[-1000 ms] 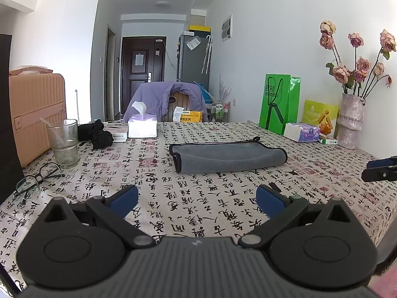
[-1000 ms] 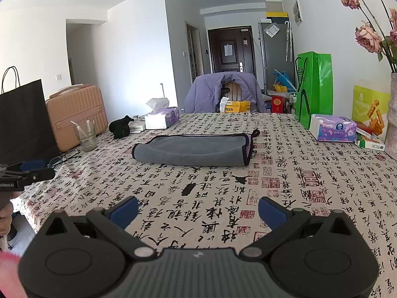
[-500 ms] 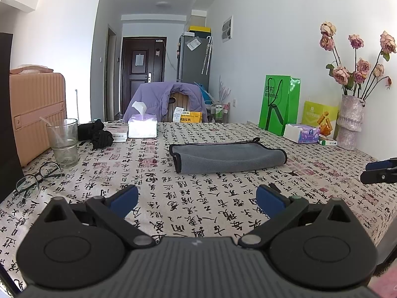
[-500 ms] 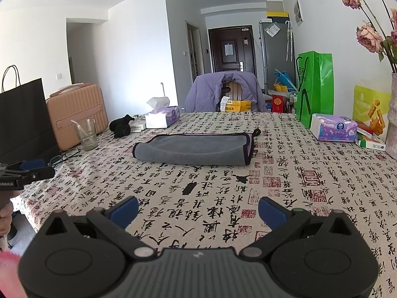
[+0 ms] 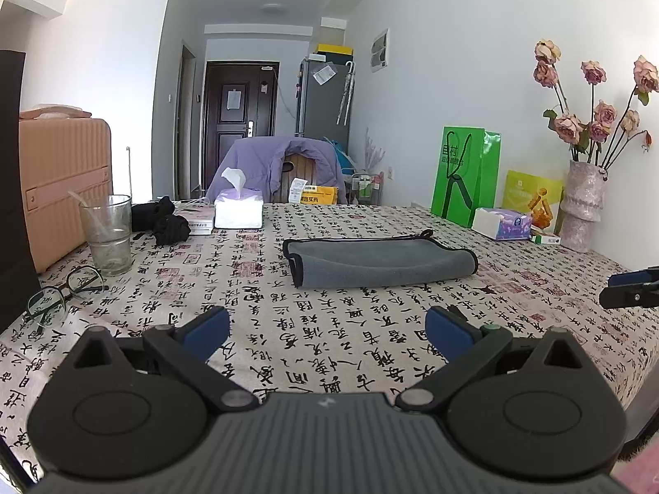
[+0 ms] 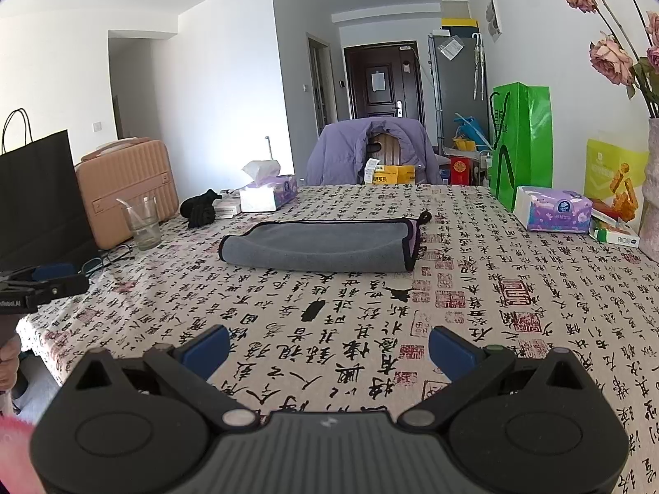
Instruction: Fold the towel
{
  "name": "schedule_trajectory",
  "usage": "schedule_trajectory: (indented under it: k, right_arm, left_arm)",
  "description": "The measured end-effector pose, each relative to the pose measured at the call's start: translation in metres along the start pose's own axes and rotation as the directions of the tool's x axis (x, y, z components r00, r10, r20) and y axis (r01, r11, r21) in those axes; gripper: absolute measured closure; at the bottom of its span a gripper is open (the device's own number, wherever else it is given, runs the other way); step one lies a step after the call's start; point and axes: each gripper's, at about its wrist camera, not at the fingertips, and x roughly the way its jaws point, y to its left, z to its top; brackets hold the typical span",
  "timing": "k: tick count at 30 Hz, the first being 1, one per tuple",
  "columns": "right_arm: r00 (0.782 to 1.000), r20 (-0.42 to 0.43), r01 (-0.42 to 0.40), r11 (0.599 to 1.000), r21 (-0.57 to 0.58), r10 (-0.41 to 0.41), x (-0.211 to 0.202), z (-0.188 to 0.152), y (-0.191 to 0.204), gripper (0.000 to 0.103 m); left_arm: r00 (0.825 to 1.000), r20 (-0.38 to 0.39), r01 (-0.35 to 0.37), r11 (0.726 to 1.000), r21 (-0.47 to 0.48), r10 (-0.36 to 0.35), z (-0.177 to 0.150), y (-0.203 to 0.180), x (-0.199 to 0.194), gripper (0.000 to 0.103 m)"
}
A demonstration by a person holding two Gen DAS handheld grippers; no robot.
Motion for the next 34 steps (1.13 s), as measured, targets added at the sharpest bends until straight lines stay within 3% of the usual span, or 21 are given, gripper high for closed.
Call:
schedule_trajectory:
  k: [22, 34]
  right_arm:
    - [1.0, 0.0, -0.001, 1.0, 0.001, 0.001, 0.0, -0.0002, -0.0007, 0.0]
    - [1.0, -0.004, -0.005, 1.0, 0.008, 0.005, 0.0006, -0.0036, -0.0009, 0.0]
  left_arm:
    - [1.0, 0.0, 0.016, 1.0, -0.015, -0.016, -0.0026, 0.0029, 0.001, 0.0]
    - [0.998, -0.015, 0.06, 0.998, -0.023, -0.06, -0.0032, 0.0043, 0.0044, 0.0]
